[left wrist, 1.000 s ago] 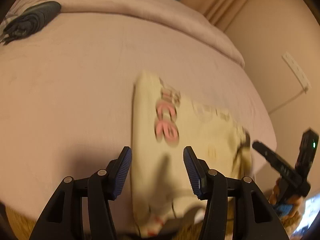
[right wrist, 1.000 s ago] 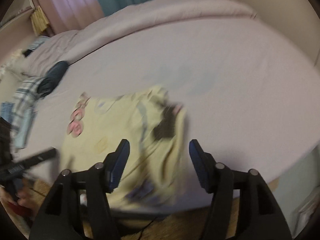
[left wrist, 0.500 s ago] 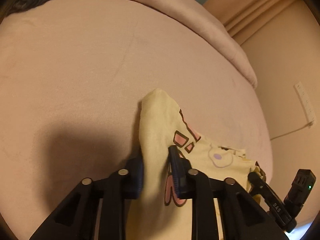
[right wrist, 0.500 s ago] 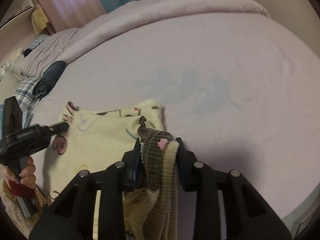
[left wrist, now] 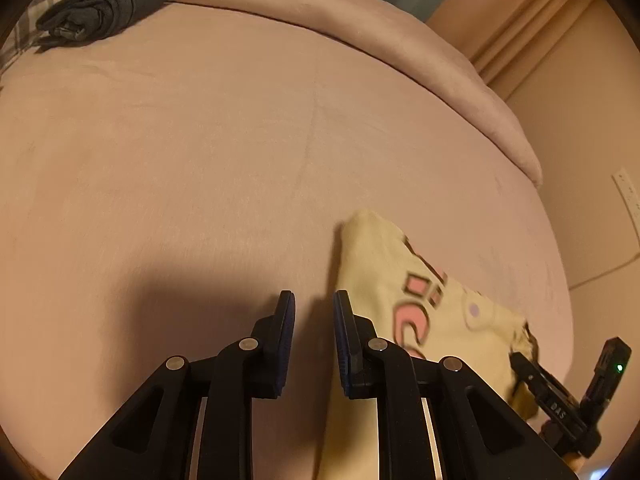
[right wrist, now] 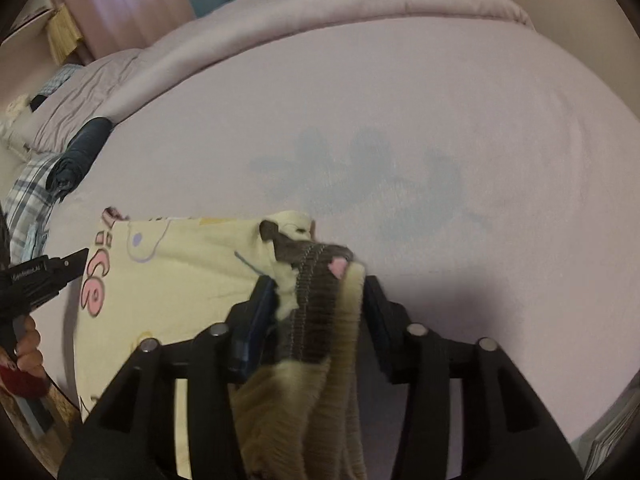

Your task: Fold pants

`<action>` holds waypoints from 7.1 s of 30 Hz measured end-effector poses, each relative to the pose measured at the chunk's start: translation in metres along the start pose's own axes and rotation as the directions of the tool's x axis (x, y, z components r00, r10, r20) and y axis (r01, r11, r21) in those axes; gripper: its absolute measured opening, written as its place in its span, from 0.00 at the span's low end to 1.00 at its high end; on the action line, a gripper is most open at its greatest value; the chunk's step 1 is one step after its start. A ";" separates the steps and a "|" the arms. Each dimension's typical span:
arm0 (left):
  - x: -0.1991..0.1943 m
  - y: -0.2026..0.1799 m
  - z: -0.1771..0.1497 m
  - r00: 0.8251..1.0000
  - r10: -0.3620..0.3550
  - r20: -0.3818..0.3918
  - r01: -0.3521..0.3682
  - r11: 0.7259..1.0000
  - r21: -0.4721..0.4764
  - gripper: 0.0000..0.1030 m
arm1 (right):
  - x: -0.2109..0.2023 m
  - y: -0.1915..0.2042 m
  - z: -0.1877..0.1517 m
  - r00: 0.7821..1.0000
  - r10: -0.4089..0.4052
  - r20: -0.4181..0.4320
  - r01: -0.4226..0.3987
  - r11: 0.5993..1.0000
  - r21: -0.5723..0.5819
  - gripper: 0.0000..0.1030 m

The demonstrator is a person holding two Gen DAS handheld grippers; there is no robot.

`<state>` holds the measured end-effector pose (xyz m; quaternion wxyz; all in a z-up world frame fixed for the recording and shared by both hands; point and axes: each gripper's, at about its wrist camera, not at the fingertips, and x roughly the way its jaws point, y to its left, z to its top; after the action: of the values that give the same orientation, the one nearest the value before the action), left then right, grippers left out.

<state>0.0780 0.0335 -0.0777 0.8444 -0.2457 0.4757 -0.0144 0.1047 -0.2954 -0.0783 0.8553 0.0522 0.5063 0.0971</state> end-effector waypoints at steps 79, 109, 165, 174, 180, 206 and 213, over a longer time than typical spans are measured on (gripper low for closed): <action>0.003 -0.022 -0.052 0.981 -0.151 -0.121 0.172 0.969 0.179 0.62 | -0.023 0.020 -0.043 0.988 0.148 -0.033 -0.149 0.989 -0.017 0.75; -0.048 -0.047 -0.054 0.988 -0.150 -0.027 0.153 0.960 0.234 0.18 | -0.045 0.043 -0.028 0.941 0.326 0.089 -0.330 0.943 0.037 0.18; 0.001 0.036 0.027 0.985 0.172 -0.025 -0.166 0.975 0.150 0.56 | 0.059 0.097 0.053 0.998 0.055 -0.014 -0.057 0.990 -0.131 0.65; -0.088 0.001 -0.008 0.948 0.256 0.187 -0.289 0.941 0.177 0.77 | -0.037 0.088 0.047 0.983 -0.062 0.171 0.087 0.986 -0.143 0.74; -0.116 -0.029 -0.012 0.945 0.181 0.274 -0.230 0.960 0.158 0.77 | -0.089 0.092 0.035 0.967 -0.041 0.252 0.079 0.986 -0.144 0.79; -0.110 -0.045 -0.062 0.916 0.277 0.292 -0.328 0.933 0.145 0.77 | -0.110 0.132 -0.007 0.949 -0.064 0.309 0.115 0.982 -0.149 0.81; -0.113 -0.047 -0.064 0.916 0.271 0.296 -0.325 0.934 0.150 0.77 | -0.112 0.135 -0.010 0.948 -0.066 0.312 0.118 0.981 -0.151 0.81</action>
<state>-0.0260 -0.0044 0.0048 0.9136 -0.0854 0.3842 0.1019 0.0285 -0.1879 0.0380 0.9282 -0.0294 0.3599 0.0898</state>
